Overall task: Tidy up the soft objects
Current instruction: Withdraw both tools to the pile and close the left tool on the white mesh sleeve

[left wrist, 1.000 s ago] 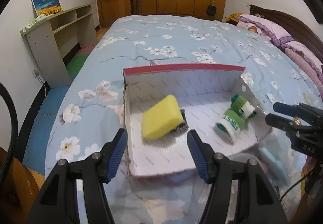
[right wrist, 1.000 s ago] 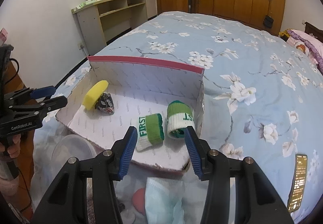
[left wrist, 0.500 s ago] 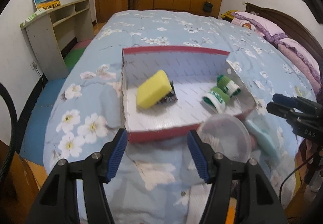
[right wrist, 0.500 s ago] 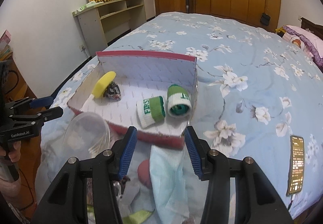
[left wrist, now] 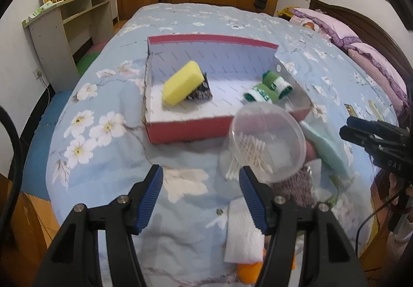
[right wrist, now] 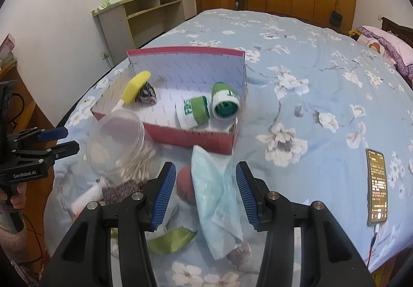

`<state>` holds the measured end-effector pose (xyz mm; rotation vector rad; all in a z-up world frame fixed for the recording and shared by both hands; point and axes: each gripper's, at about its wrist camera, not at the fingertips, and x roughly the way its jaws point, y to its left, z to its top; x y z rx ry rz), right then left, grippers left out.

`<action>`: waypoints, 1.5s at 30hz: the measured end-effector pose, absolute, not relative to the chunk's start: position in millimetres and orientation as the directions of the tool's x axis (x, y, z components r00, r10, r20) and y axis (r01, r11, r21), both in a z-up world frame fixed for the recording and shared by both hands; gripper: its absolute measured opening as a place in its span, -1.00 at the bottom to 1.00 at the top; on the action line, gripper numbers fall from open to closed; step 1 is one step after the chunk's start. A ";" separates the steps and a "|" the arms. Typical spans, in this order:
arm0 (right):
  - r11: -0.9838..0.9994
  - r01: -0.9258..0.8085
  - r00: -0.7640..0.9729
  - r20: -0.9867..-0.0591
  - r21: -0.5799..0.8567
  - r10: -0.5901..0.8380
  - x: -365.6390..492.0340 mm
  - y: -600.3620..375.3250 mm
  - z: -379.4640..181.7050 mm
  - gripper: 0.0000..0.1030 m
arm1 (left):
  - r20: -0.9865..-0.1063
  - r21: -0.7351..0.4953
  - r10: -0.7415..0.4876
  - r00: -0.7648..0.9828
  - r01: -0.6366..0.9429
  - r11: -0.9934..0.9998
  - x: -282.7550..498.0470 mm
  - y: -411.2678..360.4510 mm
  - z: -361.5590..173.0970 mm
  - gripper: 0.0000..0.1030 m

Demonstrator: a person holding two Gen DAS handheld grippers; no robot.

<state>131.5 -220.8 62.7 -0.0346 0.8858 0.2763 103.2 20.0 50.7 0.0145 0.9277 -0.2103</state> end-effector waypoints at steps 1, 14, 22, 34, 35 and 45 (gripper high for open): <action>0.964 -0.251 0.599 -0.769 0.085 0.224 129.3 -221.9 61.7 -0.03 | -0.799 -0.079 -0.177 0.575 0.190 0.978 99.9 18.8 48.5 0.25; 0.964 -0.239 0.577 -0.782 0.114 0.235 120.5 -229.1 46.1 -0.03 | -0.839 -0.101 -0.222 0.498 0.259 0.961 80.0 -9.0 23.3 0.25; 0.965 -0.223 0.561 -0.791 0.140 0.245 121.6 -235.4 35.5 -0.03 | -0.863 -0.088 -0.211 0.459 0.275 0.958 78.4 -19.4 3.1 0.25; 0.963 -0.225 0.550 -0.795 0.152 0.254 121.8 -236.4 30.1 -0.03 | -0.852 -0.138 -0.220 0.475 0.203 0.970 72.8 9.0 -2.5 0.25; 0.962 -0.227 0.548 -0.797 0.151 0.254 121.6 -235.8 29.5 -0.03 | -0.850 -0.144 -0.221 0.479 0.192 0.971 71.8 12.3 -2.9 0.24; 0.957 -0.252 0.522 -0.813 0.142 0.258 121.2 -226.7 21.9 -0.03 | -0.836 -0.229 -0.311 0.452 0.227 0.947 69.0 7.7 -5.7 -0.19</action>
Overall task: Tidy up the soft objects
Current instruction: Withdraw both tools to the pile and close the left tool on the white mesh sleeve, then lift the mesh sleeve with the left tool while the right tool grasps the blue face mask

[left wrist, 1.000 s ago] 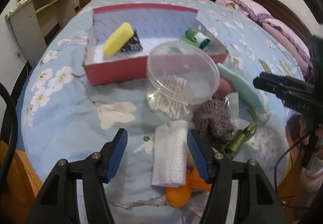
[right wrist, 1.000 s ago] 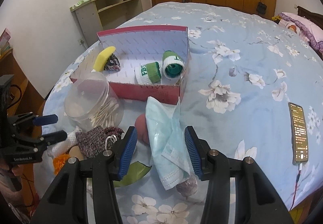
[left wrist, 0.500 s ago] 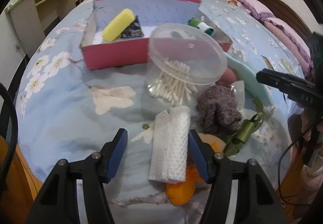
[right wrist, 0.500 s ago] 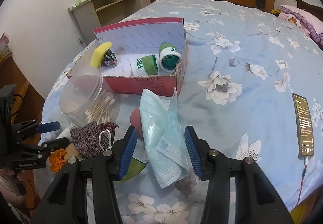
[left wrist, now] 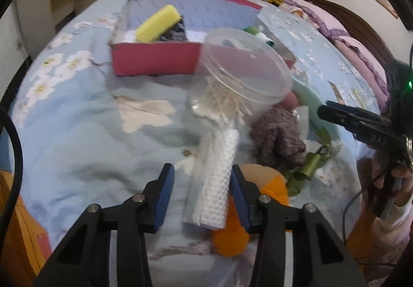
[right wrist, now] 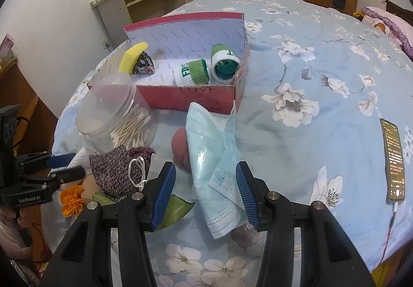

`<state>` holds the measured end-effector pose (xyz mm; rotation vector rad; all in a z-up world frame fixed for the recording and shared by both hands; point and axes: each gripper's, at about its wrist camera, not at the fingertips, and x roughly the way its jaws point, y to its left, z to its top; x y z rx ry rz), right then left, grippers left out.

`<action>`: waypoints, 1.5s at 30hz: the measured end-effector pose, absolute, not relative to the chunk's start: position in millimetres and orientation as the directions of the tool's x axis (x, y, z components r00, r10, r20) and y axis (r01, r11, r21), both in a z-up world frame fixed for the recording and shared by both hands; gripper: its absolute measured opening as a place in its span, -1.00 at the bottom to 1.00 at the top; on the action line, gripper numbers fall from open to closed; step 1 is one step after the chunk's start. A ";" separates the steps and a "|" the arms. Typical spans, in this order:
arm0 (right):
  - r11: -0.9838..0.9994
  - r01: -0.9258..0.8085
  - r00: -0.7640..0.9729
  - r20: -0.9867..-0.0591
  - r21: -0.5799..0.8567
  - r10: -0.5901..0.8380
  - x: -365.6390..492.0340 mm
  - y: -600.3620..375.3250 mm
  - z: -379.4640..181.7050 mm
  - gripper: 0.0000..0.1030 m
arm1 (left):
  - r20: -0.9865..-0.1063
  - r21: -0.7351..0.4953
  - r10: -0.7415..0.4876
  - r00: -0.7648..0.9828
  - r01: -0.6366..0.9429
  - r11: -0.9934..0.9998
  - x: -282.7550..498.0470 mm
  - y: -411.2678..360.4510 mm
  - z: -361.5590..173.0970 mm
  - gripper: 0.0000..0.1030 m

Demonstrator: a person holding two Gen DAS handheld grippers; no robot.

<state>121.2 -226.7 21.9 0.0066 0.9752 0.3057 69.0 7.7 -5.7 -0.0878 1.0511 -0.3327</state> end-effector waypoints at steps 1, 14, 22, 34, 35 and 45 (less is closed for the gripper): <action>0.957 -0.254 0.519 -0.815 0.141 0.258 121.3 -225.9 21.1 -0.03 | -0.840 -0.222 -0.308 0.447 0.235 0.946 69.1 4.2 -8.8 -0.30; 0.958 -0.253 0.500 -0.829 0.135 0.249 125.4 -223.0 11.5 -0.03 | -0.823 -0.237 -0.311 0.476 0.210 0.949 70.7 15.7 -4.6 -0.72; 0.964 -0.240 0.507 -0.832 0.114 0.225 126.5 -222.0 9.2 -0.37 | -0.822 -0.231 -0.302 0.483 0.201 0.952 72.6 18.2 -4.0 -0.72; 0.962 -0.264 0.553 -0.806 0.072 0.212 113.0 -220.7 23.5 -0.71 | -0.811 -0.217 -0.289 0.509 0.197 0.956 69.8 21.6 4.9 -0.72; 0.961 -0.267 0.555 -0.804 0.070 0.213 112.3 -220.0 24.5 -0.71 | -0.810 -0.214 -0.286 0.511 0.197 0.957 69.9 22.0 5.7 -0.72; 0.958 -0.276 0.579 -0.781 0.080 0.232 106.6 -217.6 40.6 -0.71 | -0.793 -0.181 -0.262 0.550 0.198 0.963 73.2 24.7 21.5 -0.72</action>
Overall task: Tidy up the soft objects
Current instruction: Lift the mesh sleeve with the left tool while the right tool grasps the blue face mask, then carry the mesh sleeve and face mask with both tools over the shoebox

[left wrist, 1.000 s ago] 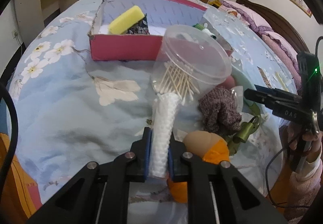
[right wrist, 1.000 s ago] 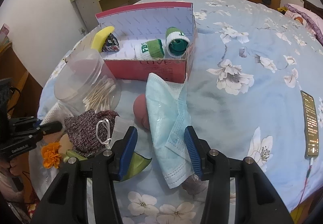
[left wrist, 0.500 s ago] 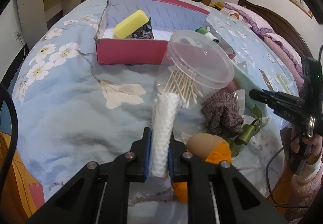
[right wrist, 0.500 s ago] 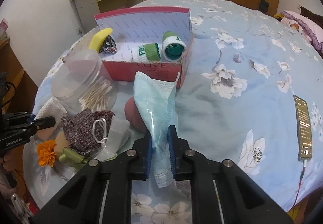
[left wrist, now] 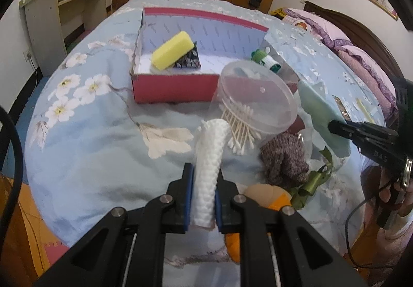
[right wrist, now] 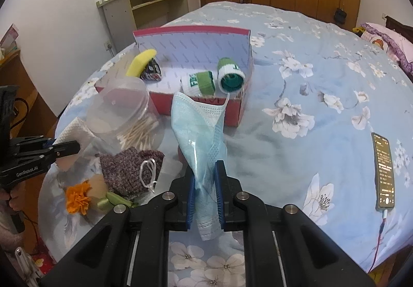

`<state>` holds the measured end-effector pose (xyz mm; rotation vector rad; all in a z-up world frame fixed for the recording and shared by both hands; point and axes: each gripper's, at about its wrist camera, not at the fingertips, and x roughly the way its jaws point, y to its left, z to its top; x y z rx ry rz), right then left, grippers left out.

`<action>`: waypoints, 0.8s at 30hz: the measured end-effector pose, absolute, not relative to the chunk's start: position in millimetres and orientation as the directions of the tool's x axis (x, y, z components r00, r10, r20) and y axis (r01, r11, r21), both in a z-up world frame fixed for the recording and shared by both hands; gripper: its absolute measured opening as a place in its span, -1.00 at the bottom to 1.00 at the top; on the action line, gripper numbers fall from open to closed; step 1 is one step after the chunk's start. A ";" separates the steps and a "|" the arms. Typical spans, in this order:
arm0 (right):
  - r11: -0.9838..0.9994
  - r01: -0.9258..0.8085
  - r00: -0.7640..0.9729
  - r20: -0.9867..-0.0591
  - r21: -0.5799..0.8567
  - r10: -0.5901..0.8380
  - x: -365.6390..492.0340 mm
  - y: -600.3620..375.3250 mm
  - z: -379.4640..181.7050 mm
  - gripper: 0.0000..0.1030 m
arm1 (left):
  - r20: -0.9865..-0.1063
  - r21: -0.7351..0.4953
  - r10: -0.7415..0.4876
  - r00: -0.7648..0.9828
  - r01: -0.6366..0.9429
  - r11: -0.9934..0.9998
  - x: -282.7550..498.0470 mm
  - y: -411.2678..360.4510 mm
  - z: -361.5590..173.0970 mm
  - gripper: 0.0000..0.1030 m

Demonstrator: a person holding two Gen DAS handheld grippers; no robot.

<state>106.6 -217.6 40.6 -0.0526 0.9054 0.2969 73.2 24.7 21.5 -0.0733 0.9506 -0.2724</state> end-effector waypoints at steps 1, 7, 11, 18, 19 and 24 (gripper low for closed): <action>0.957 -0.278 0.582 -0.779 0.079 0.233 106.7 -216.9 42.4 -0.71 | -0.791 -0.177 -0.258 0.555 0.197 0.964 74.1 25.0 23.9 -0.72; 0.954 -0.291 0.602 -0.763 0.067 0.237 108.4 -212.5 54.2 -0.71 | -0.776 -0.152 -0.238 0.584 0.192 0.969 81.3 28.7 36.5 -0.72; 0.952 -0.297 0.604 -0.758 0.073 0.246 112.6 -211.1 58.5 -0.71 | -0.767 -0.130 -0.224 0.601 0.196 0.972 88.8 29.1 46.1 -0.72; 0.949 -0.306 0.618 -0.744 0.070 0.254 123.9 -204.3 66.5 -0.71 | -0.746 -0.096 -0.202 0.635 0.198 0.975 108.2 27.7 63.7 -0.72; 0.949 -0.307 0.620 -0.742 0.070 0.255 126.5 -203.9 67.9 -0.71 | -0.741 -0.088 -0.196 0.642 0.198 0.976 112.7 27.2 67.0 -0.72; 0.949 -0.308 0.630 -0.731 0.072 0.260 142.0 -200.2 76.2 -0.71 | -0.732 -0.072 -0.181 0.656 0.190 0.979 130.4 26.4 74.9 -0.72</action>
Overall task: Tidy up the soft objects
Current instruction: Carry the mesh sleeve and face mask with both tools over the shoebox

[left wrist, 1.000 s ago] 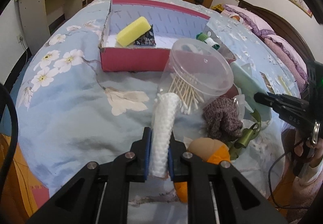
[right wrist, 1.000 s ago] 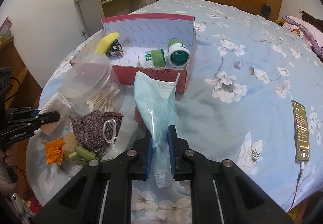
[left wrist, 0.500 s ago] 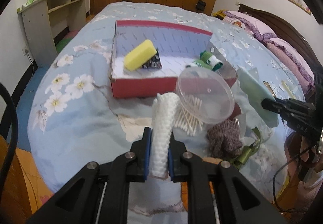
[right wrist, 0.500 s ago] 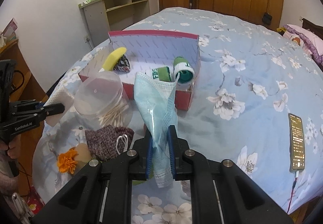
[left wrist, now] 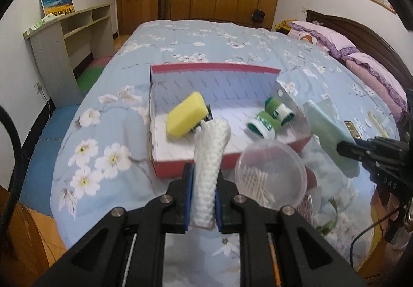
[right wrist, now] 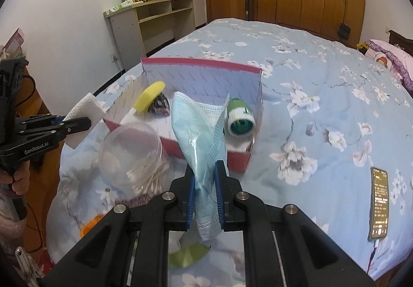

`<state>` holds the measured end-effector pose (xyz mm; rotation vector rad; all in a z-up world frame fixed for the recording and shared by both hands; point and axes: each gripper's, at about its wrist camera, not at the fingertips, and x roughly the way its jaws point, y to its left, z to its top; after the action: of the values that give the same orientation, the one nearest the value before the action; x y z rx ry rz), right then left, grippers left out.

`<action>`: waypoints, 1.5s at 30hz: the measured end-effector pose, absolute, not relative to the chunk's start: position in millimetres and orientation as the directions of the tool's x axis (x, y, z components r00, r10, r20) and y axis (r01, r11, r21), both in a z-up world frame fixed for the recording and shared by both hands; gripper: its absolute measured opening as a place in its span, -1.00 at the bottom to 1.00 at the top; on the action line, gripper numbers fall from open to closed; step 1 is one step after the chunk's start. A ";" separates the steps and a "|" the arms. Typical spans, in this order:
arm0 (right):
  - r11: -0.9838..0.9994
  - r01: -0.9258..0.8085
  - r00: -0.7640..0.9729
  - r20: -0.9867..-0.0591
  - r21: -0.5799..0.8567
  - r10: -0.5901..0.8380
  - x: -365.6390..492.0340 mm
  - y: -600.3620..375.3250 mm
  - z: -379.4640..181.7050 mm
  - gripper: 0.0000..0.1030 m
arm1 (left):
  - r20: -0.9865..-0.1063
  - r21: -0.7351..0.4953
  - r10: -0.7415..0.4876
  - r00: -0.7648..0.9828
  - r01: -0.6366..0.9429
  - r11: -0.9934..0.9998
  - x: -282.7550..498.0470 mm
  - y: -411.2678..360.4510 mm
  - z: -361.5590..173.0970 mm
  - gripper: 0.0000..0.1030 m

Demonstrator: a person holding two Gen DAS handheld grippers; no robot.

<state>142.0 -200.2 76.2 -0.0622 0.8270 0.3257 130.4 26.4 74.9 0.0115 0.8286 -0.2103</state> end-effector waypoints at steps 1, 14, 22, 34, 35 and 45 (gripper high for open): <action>0.948 -0.309 0.631 -0.731 0.073 0.261 144.9 -199.9 77.1 -0.71 | -0.733 -0.071 -0.180 0.656 0.189 0.979 133.7 26.1 75.7 -0.72; 0.950 -0.303 0.637 -0.726 0.071 0.258 189.3 -193.6 81.8 -0.71 | -0.743 -0.070 -0.146 0.653 0.141 0.987 187.1 26.7 73.6 -0.72; 0.952 -0.303 0.644 -0.726 0.047 0.241 215.3 -189.0 79.3 -0.71 | -0.751 -0.064 -0.128 0.647 0.122 0.991 215.8 18.9 64.1 -0.72; 0.952 -0.302 0.633 -0.738 0.044 0.235 256.1 -179.4 64.0 -0.71 | -0.766 -0.003 -0.064 0.640 0.096 0.995 249.2 14.2 46.9 -0.72; 0.952 -0.302 0.631 -0.740 0.044 0.234 259.1 -178.9 61.4 -0.71 | -0.769 -0.004 -0.064 0.636 0.096 0.995 251.0 14.5 44.8 -0.72; 0.955 -0.296 0.621 -0.754 0.028 0.214 276.2 -175.5 46.2 -0.71 | -0.763 0.004 -0.061 0.644 0.098 0.995 259.3 12.3 37.8 -0.72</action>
<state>276.2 -175.5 46.2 -0.1026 0.8522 0.2939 259.3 12.3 37.8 0.0462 0.8670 -0.0904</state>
